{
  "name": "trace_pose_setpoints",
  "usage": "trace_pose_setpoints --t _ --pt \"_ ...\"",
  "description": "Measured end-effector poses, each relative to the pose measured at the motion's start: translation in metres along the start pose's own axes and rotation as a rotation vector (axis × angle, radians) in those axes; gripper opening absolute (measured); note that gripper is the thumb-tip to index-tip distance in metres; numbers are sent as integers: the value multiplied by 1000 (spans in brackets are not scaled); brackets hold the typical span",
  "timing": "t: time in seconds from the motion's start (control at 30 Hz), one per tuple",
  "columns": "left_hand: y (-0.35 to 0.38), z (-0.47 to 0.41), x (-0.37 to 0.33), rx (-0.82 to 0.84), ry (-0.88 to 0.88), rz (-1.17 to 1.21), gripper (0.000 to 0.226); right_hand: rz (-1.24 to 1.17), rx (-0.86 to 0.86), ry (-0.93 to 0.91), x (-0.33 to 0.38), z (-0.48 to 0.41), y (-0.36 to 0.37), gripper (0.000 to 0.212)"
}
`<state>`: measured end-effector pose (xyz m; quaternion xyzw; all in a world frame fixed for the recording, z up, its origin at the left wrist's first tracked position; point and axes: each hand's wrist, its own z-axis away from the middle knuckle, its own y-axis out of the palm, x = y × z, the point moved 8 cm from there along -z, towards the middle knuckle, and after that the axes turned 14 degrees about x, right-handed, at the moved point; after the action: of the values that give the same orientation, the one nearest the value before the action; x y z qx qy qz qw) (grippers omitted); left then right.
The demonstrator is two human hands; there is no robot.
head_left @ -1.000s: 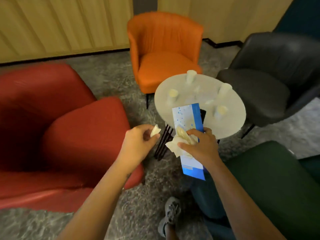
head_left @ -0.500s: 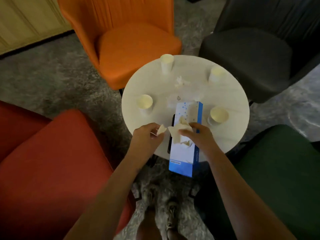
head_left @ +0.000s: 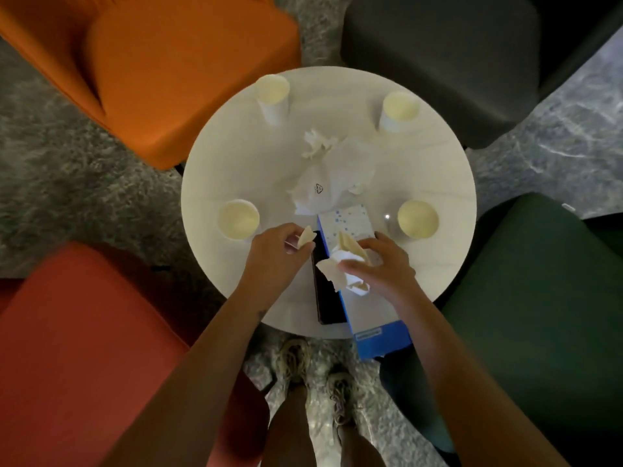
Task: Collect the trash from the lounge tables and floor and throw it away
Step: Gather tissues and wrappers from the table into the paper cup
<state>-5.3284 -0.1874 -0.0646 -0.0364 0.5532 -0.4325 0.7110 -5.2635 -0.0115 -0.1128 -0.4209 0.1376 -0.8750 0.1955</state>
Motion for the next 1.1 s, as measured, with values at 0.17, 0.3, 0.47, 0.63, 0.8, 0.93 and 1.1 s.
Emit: trace_pose_setpoints --t 0.17,0.3,0.47,0.63,0.8,0.93,1.1 --pt "-24 -14 -7 -24 30 -12 12 -5 -126 -29 30 2 -22 31" --pt "-66 -16 8 -104 -7 -92 14 -22 -136 -151 91 -15 -10 32" --pt "-101 -17 52 -187 -130 -180 19 97 -115 -223 144 -49 31 40" --pt "-85 -30 81 -166 -174 -173 35 172 -182 -235 153 -68 54 42" --pt "-91 -22 94 -268 -142 -110 26 151 -209 -313 164 -69 65 44" --pt "-104 -10 99 -366 -95 -28 23 -13 -189 -400 166 -66 79 44" --pt "-98 -9 112 -374 -111 63 26 -49 -119 -453 152 -72 102 42"
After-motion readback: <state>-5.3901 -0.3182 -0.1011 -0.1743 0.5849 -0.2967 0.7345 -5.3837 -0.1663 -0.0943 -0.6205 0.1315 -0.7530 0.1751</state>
